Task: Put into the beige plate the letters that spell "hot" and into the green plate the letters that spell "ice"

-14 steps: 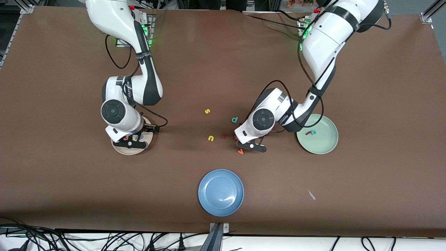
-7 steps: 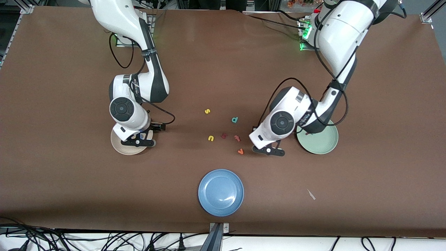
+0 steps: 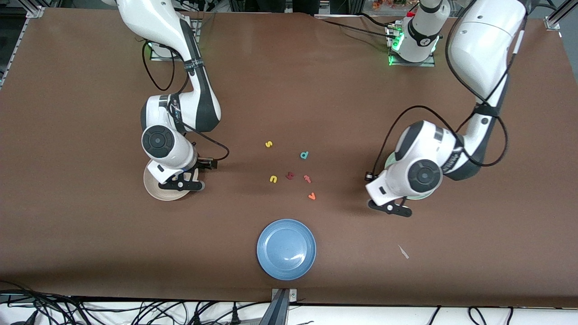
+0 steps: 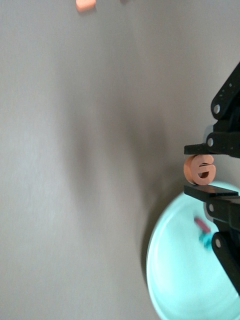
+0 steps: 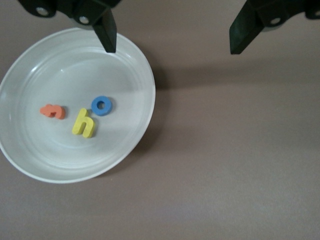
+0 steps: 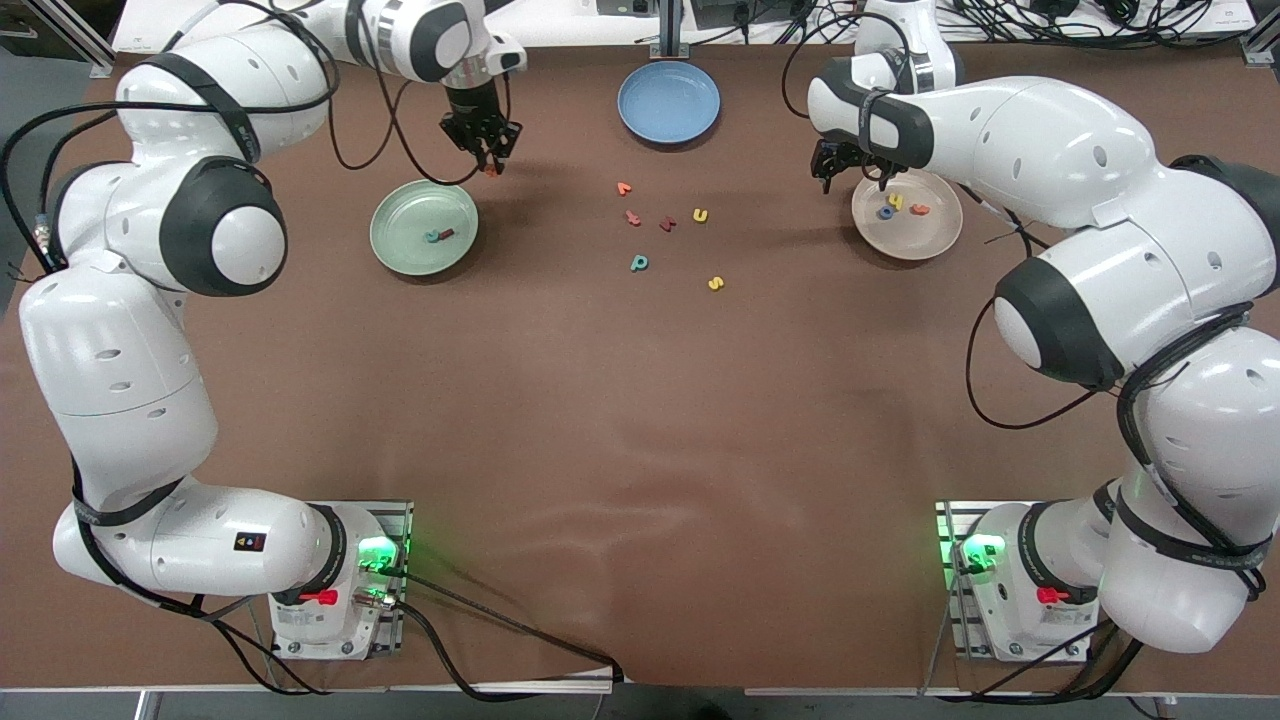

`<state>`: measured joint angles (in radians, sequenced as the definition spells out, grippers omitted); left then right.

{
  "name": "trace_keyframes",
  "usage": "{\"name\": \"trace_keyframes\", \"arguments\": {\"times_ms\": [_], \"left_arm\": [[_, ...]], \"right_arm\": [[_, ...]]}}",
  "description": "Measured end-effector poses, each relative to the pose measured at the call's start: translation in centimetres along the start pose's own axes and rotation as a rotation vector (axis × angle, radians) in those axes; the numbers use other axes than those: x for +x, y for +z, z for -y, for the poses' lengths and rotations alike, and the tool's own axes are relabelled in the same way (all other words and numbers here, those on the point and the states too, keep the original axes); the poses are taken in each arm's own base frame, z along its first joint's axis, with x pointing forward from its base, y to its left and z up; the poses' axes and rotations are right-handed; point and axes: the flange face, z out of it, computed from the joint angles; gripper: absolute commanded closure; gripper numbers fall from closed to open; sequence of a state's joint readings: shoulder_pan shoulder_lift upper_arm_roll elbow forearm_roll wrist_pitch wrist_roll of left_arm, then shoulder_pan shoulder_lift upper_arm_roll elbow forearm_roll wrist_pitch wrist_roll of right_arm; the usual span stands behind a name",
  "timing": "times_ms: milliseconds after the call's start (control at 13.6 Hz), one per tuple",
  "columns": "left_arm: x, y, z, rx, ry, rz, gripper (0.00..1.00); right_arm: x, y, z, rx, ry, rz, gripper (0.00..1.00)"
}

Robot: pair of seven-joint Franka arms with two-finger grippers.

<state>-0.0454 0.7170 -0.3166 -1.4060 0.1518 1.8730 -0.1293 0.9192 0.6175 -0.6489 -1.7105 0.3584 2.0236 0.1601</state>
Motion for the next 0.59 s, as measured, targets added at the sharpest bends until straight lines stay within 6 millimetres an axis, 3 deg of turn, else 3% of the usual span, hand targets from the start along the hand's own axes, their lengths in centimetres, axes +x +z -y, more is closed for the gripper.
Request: {"name": "trace_keyframes", "arguments": {"times_ms": [295, 589], "left_arm": [[-0.5, 1.1, 5.5, -0.016, 0.037, 0.034, 1.00], [-1.4, 4.0, 6.5, -0.024, 0.031, 0.110, 1.00]], "right_arm": [[0.1, -1.6, -1.2, 0.006, 0.018, 0.012, 0.00], [0.3, -2.9, -2.2, 0.019, 0.037, -0.002, 0.00]]}}
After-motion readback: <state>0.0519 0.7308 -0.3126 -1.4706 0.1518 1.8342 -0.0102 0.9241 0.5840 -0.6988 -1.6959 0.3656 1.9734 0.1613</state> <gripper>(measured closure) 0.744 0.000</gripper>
